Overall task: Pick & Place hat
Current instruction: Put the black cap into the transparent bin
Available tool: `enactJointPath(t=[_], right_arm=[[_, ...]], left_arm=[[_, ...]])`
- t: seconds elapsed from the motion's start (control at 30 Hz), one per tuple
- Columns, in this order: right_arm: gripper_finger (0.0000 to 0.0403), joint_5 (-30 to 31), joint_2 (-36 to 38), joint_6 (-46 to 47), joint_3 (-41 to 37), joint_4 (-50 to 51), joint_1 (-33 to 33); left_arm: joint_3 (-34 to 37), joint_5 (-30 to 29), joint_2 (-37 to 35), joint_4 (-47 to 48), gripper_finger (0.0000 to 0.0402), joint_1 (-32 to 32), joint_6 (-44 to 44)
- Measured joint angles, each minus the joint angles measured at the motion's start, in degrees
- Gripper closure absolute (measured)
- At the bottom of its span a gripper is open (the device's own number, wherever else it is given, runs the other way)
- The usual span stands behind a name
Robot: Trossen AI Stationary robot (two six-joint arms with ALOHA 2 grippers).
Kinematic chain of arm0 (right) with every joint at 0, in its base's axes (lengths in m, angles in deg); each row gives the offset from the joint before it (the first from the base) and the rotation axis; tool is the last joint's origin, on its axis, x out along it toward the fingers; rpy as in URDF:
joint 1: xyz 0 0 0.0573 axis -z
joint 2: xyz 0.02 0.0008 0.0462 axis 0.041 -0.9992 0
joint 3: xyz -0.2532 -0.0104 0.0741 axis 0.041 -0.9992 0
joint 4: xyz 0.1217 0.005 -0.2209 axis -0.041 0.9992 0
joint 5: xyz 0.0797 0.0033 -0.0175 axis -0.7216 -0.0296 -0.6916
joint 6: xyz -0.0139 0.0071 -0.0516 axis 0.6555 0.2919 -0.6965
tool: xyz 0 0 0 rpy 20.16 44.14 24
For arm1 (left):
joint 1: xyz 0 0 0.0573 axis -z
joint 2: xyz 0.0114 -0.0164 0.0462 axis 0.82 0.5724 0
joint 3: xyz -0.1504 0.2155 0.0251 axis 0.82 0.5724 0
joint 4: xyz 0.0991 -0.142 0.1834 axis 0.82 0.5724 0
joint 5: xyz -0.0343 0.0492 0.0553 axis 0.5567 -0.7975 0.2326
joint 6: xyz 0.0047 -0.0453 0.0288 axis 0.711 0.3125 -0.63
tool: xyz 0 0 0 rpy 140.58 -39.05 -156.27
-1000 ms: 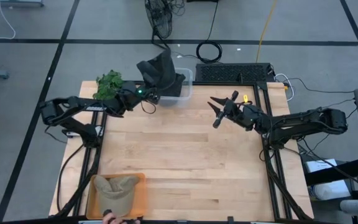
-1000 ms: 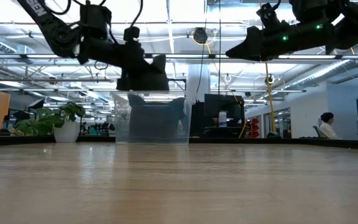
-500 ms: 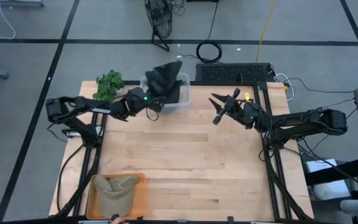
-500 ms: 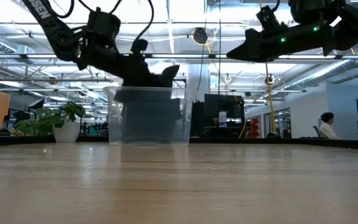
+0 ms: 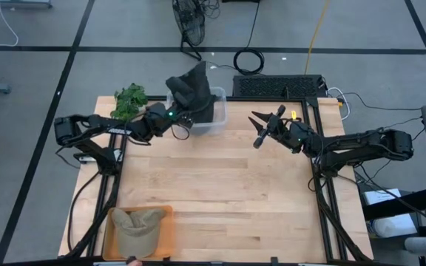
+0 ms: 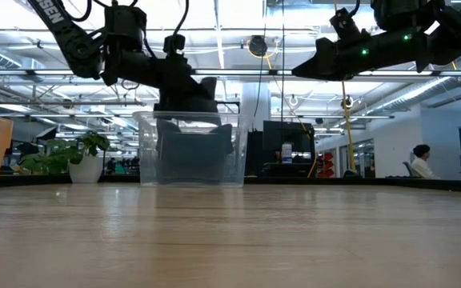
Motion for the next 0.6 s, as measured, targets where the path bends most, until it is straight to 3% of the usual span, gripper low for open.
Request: enactJointPath(t=[0.37, 0.6], right_arm=[[0.0314, 0.0, 0.0, 0.0, 0.0, 0.0, 0.0], [0.0314, 0.0, 0.0, 0.0, 0.0, 0.2, 0.0]], left_arm=[[0.0, 0.4, 0.0, 0.3, 0.0395, 4.3, 0.4], [0.0, -1.8, 0.0, 0.7, 0.0369, 6.2, -0.5]])
